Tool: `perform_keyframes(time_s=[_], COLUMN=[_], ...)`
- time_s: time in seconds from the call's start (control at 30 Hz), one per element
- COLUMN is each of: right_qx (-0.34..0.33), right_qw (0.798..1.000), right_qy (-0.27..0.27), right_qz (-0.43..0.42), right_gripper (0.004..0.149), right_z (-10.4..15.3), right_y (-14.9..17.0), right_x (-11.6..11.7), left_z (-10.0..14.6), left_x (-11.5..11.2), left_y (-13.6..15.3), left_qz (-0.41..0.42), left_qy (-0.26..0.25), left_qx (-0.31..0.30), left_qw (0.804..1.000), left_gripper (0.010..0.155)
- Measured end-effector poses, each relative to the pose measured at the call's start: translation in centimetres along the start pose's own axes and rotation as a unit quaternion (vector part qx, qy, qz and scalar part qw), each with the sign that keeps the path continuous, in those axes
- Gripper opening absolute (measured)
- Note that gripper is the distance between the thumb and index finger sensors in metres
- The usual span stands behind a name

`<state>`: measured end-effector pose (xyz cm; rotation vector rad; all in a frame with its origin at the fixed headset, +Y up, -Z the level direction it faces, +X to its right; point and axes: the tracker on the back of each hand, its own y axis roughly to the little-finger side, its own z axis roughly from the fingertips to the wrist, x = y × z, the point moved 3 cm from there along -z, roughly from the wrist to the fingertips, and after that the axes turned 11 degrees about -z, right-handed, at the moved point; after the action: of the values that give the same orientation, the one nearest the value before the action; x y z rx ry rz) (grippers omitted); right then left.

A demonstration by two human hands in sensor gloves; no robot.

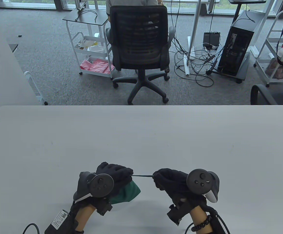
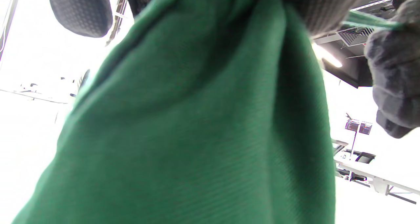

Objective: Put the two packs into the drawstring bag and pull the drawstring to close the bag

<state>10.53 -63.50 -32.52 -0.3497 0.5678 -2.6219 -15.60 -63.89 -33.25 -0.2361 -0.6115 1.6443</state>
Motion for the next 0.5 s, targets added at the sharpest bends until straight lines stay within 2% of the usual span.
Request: perform_keyframes(time_s=[0.5], right_qx=[-0.008], right_qw=[1.000], right_qy=[0.016], right_qz=[0.008], right_gripper=[0.038], right_z=[0.1], right_y=[-0.1], right_x=[-0.7], left_z=[0.1], left_x=[0.0], left_y=[1.0], left_qz=[0.007], left_qy=[-0.002], left_qx=[0.020], left_qw=[1.000], left_gripper=[0.043])
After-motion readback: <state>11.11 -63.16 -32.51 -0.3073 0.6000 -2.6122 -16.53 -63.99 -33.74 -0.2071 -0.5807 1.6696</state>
